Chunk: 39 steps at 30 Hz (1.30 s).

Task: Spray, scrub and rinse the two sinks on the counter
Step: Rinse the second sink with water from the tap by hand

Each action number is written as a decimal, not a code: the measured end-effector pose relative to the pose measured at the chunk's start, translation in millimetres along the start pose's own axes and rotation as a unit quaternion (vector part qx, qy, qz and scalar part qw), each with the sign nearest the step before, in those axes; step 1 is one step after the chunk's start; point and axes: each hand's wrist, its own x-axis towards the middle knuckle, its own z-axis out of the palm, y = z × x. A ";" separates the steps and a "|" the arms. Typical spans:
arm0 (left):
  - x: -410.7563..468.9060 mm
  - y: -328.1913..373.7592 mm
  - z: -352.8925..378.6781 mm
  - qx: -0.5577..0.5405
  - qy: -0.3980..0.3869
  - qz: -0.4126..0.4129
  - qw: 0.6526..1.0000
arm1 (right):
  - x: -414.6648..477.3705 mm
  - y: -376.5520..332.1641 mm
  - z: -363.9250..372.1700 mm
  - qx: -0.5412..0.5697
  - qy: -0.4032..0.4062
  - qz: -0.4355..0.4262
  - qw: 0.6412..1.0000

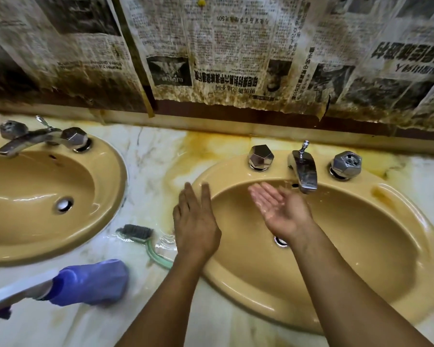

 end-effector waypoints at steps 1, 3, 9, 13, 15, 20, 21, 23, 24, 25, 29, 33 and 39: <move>14.8 -7.2 -2.2 0.009 -0.012 0.039 0.999 | -5.2 8.7 19.1 -0.062 -0.046 0.013 0.997; 45.9 -22.6 -8.2 0.000 -0.030 0.105 0.994 | -12.3 22.7 43.6 -0.149 -0.103 0.035 0.983; 61.9 -38.2 -7.0 -0.094 -0.059 0.106 0.988 | -10.2 -8.0 -23.4 -0.041 0.054 -0.020 0.997; 3.1 -22.3 2.8 -0.101 0.040 0.022 0.994 | -0.9 -39.4 -54.7 0.112 0.123 -0.056 0.985; -33.5 -5.4 4.8 -0.129 0.048 -0.053 0.989 | 4.2 -28.4 -35.1 0.092 0.094 -0.040 0.991; -85.8 23.0 13.0 -0.128 0.031 -0.139 0.981 | -6.4 40.4 49.1 -0.187 -0.094 0.038 0.977; -86.4 22.1 13.7 -0.120 0.027 -0.137 0.983 | -8.3 50.8 56.9 -0.237 -0.099 0.022 0.966; -78.5 17.5 13.3 -0.112 0.030 -0.123 0.986 | -9.7 55.9 53.0 -0.311 -0.053 -0.039 0.948; -70.2 13.9 13.1 -0.108 0.039 -0.110 0.987 | -9.6 49.8 41.8 -0.312 -0.026 -0.060 0.948; -59.6 6.7 11.6 -0.095 0.050 -0.092 0.990 | -7.6 41.1 29.0 -0.279 0.001 -0.070 0.958; 2.2 -10.9 -0.1 -0.038 0.017 0.005 0.999 | 6.8 -20.6 -34.8 0.007 0.107 -0.038 0.993; 52.8 -17.0 -9.6 0.033 -0.039 0.118 0.992 | 14.5 -39.6 -43.9 0.143 0.109 -0.049 0.983; 79.6 -13.4 -11.2 0.023 -0.058 0.151 0.987 | 18.8 12.9 31.8 0.049 -0.062 -0.004 0.997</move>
